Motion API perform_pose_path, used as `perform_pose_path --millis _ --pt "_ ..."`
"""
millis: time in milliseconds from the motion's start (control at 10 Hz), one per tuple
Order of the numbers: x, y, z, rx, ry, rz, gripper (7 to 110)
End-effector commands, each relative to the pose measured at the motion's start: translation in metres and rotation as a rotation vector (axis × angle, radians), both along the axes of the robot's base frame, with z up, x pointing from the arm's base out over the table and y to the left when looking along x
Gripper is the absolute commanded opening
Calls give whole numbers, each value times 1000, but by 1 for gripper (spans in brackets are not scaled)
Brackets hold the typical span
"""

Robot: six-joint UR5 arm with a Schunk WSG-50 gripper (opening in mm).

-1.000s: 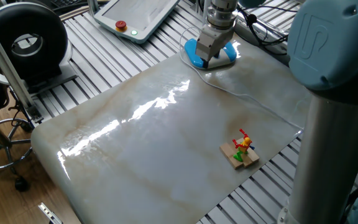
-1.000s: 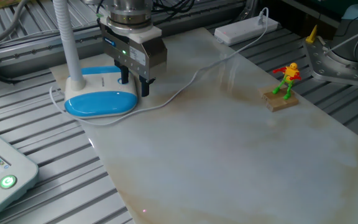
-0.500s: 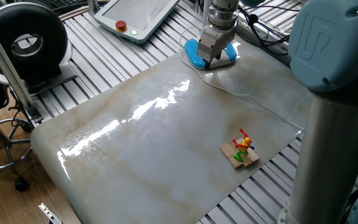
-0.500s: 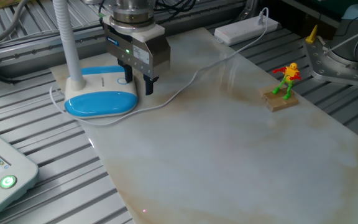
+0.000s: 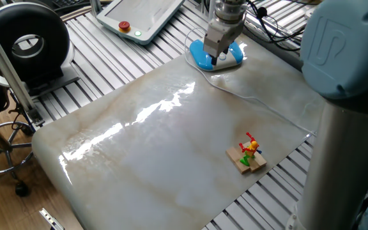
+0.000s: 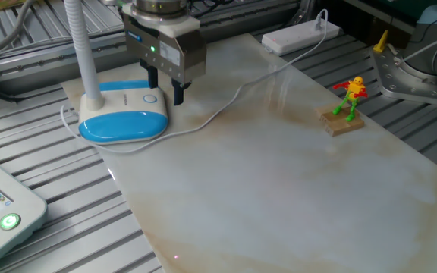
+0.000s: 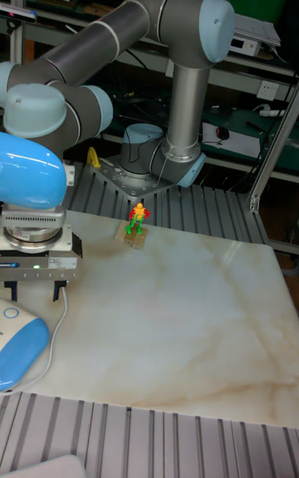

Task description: Turn off the desk lamp by pressing the button

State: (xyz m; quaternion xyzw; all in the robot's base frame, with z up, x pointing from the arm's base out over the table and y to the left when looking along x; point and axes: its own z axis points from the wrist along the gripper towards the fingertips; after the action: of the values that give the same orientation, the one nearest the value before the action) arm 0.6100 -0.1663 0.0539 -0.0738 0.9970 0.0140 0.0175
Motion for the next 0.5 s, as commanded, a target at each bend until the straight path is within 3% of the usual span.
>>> perform_pose_path --millis 0,200,400 --pt "-1 31 25 67 4 -176 66" --pt "-1 58 34 115 12 -276 66" --pt "-1 73 35 116 9 -344 66"
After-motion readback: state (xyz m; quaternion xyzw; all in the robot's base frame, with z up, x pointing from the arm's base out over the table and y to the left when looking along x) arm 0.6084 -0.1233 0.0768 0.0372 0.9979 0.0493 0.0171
